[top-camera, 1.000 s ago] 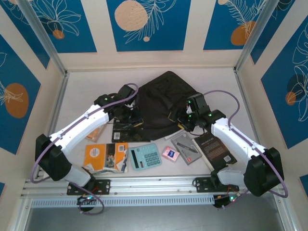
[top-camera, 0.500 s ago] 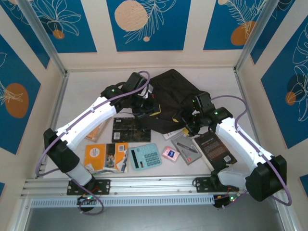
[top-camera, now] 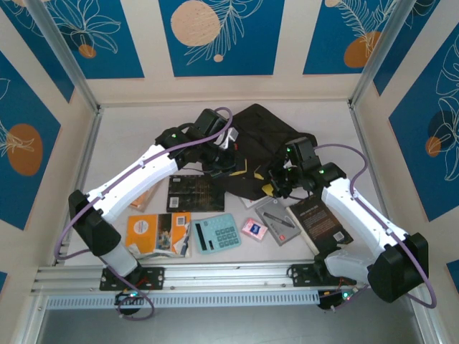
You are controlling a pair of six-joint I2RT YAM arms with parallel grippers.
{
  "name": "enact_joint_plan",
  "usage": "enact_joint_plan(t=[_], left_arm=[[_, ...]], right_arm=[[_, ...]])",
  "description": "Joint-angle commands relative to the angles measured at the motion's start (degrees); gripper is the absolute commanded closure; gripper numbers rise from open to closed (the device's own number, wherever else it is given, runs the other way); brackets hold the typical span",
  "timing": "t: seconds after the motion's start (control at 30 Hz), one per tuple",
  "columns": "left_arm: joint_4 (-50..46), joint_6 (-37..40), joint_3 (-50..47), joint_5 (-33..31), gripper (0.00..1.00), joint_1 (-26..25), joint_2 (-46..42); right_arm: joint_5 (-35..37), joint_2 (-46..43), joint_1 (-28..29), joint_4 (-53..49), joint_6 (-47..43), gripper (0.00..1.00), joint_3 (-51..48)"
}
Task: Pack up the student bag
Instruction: Unzip the student bag at the center of the table.
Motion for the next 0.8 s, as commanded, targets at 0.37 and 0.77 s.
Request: enact_joint_plan(t=[0.37, 0.77], left_arm=[[-8.68, 8.00, -2.04, -8.96, 1.00, -0.13, -4.37], [-11.19, 10.92, -8.82, -13.57, 1.00, 4.42, -8.48]], right_arm=[[-2.38, 3.83, -0.29, -5.38, -19.33, 1.00, 1.36], [2.75, 6.41, 1.16, -15.06, -32.03, 1.00, 2.76]])
